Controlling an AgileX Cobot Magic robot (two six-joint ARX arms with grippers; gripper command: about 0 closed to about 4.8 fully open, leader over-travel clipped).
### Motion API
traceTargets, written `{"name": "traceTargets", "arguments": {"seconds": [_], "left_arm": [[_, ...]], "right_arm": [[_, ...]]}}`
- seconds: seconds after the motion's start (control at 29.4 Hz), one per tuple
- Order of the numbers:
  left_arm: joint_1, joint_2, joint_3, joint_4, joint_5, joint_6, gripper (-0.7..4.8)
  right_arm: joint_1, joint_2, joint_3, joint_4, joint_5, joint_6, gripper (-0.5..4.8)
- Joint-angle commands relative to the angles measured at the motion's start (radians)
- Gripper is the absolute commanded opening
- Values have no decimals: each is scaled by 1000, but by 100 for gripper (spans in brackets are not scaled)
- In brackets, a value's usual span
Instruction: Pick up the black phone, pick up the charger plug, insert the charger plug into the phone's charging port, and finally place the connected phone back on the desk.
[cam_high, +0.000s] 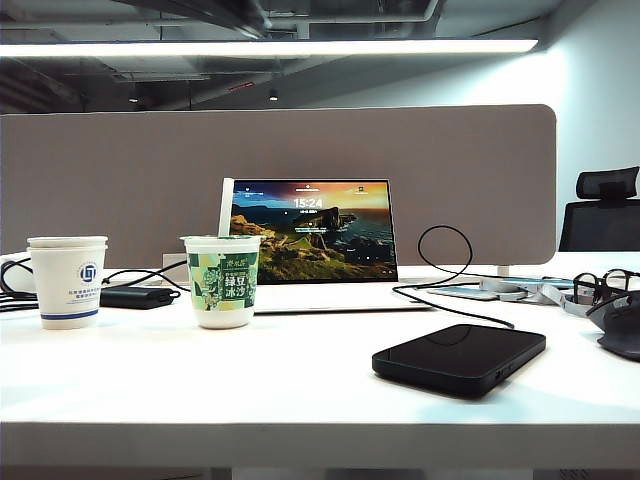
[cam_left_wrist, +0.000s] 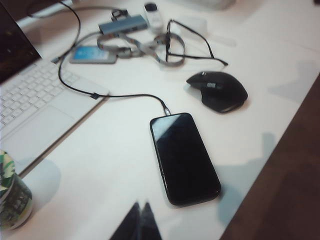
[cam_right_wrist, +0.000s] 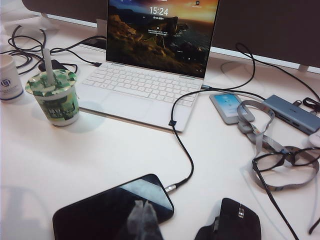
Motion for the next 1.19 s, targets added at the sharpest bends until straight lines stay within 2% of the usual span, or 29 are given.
{"name": "traceTargets", "arguments": {"seconds": [0.03, 0.58, 0.75, 0.99, 1.09, 1.19], "left_arm": [[-1, -89, -85, 60, 0, 26, -6], [0, -555, -414, 87, -104, 23, -6], [0, -702, -498, 89, -194, -39, -6], [0, -889, -579, 85, -237, -39, -6], [0, -948, -588, 75, -218, 0, -6], [0, -943, -589, 79, -175, 0, -6]], "right_arm": [[0, -37, -46, 27, 37, 5, 0], [0, -65, -76, -3, 45, 4, -1], [0, -65, -76, -3, 48, 4, -1], [0, -65, -76, -3, 48, 4, -1], [0, -65, -76, -3, 44, 4, -1], [-1, -66, -76, -3, 47, 4, -1]]}}
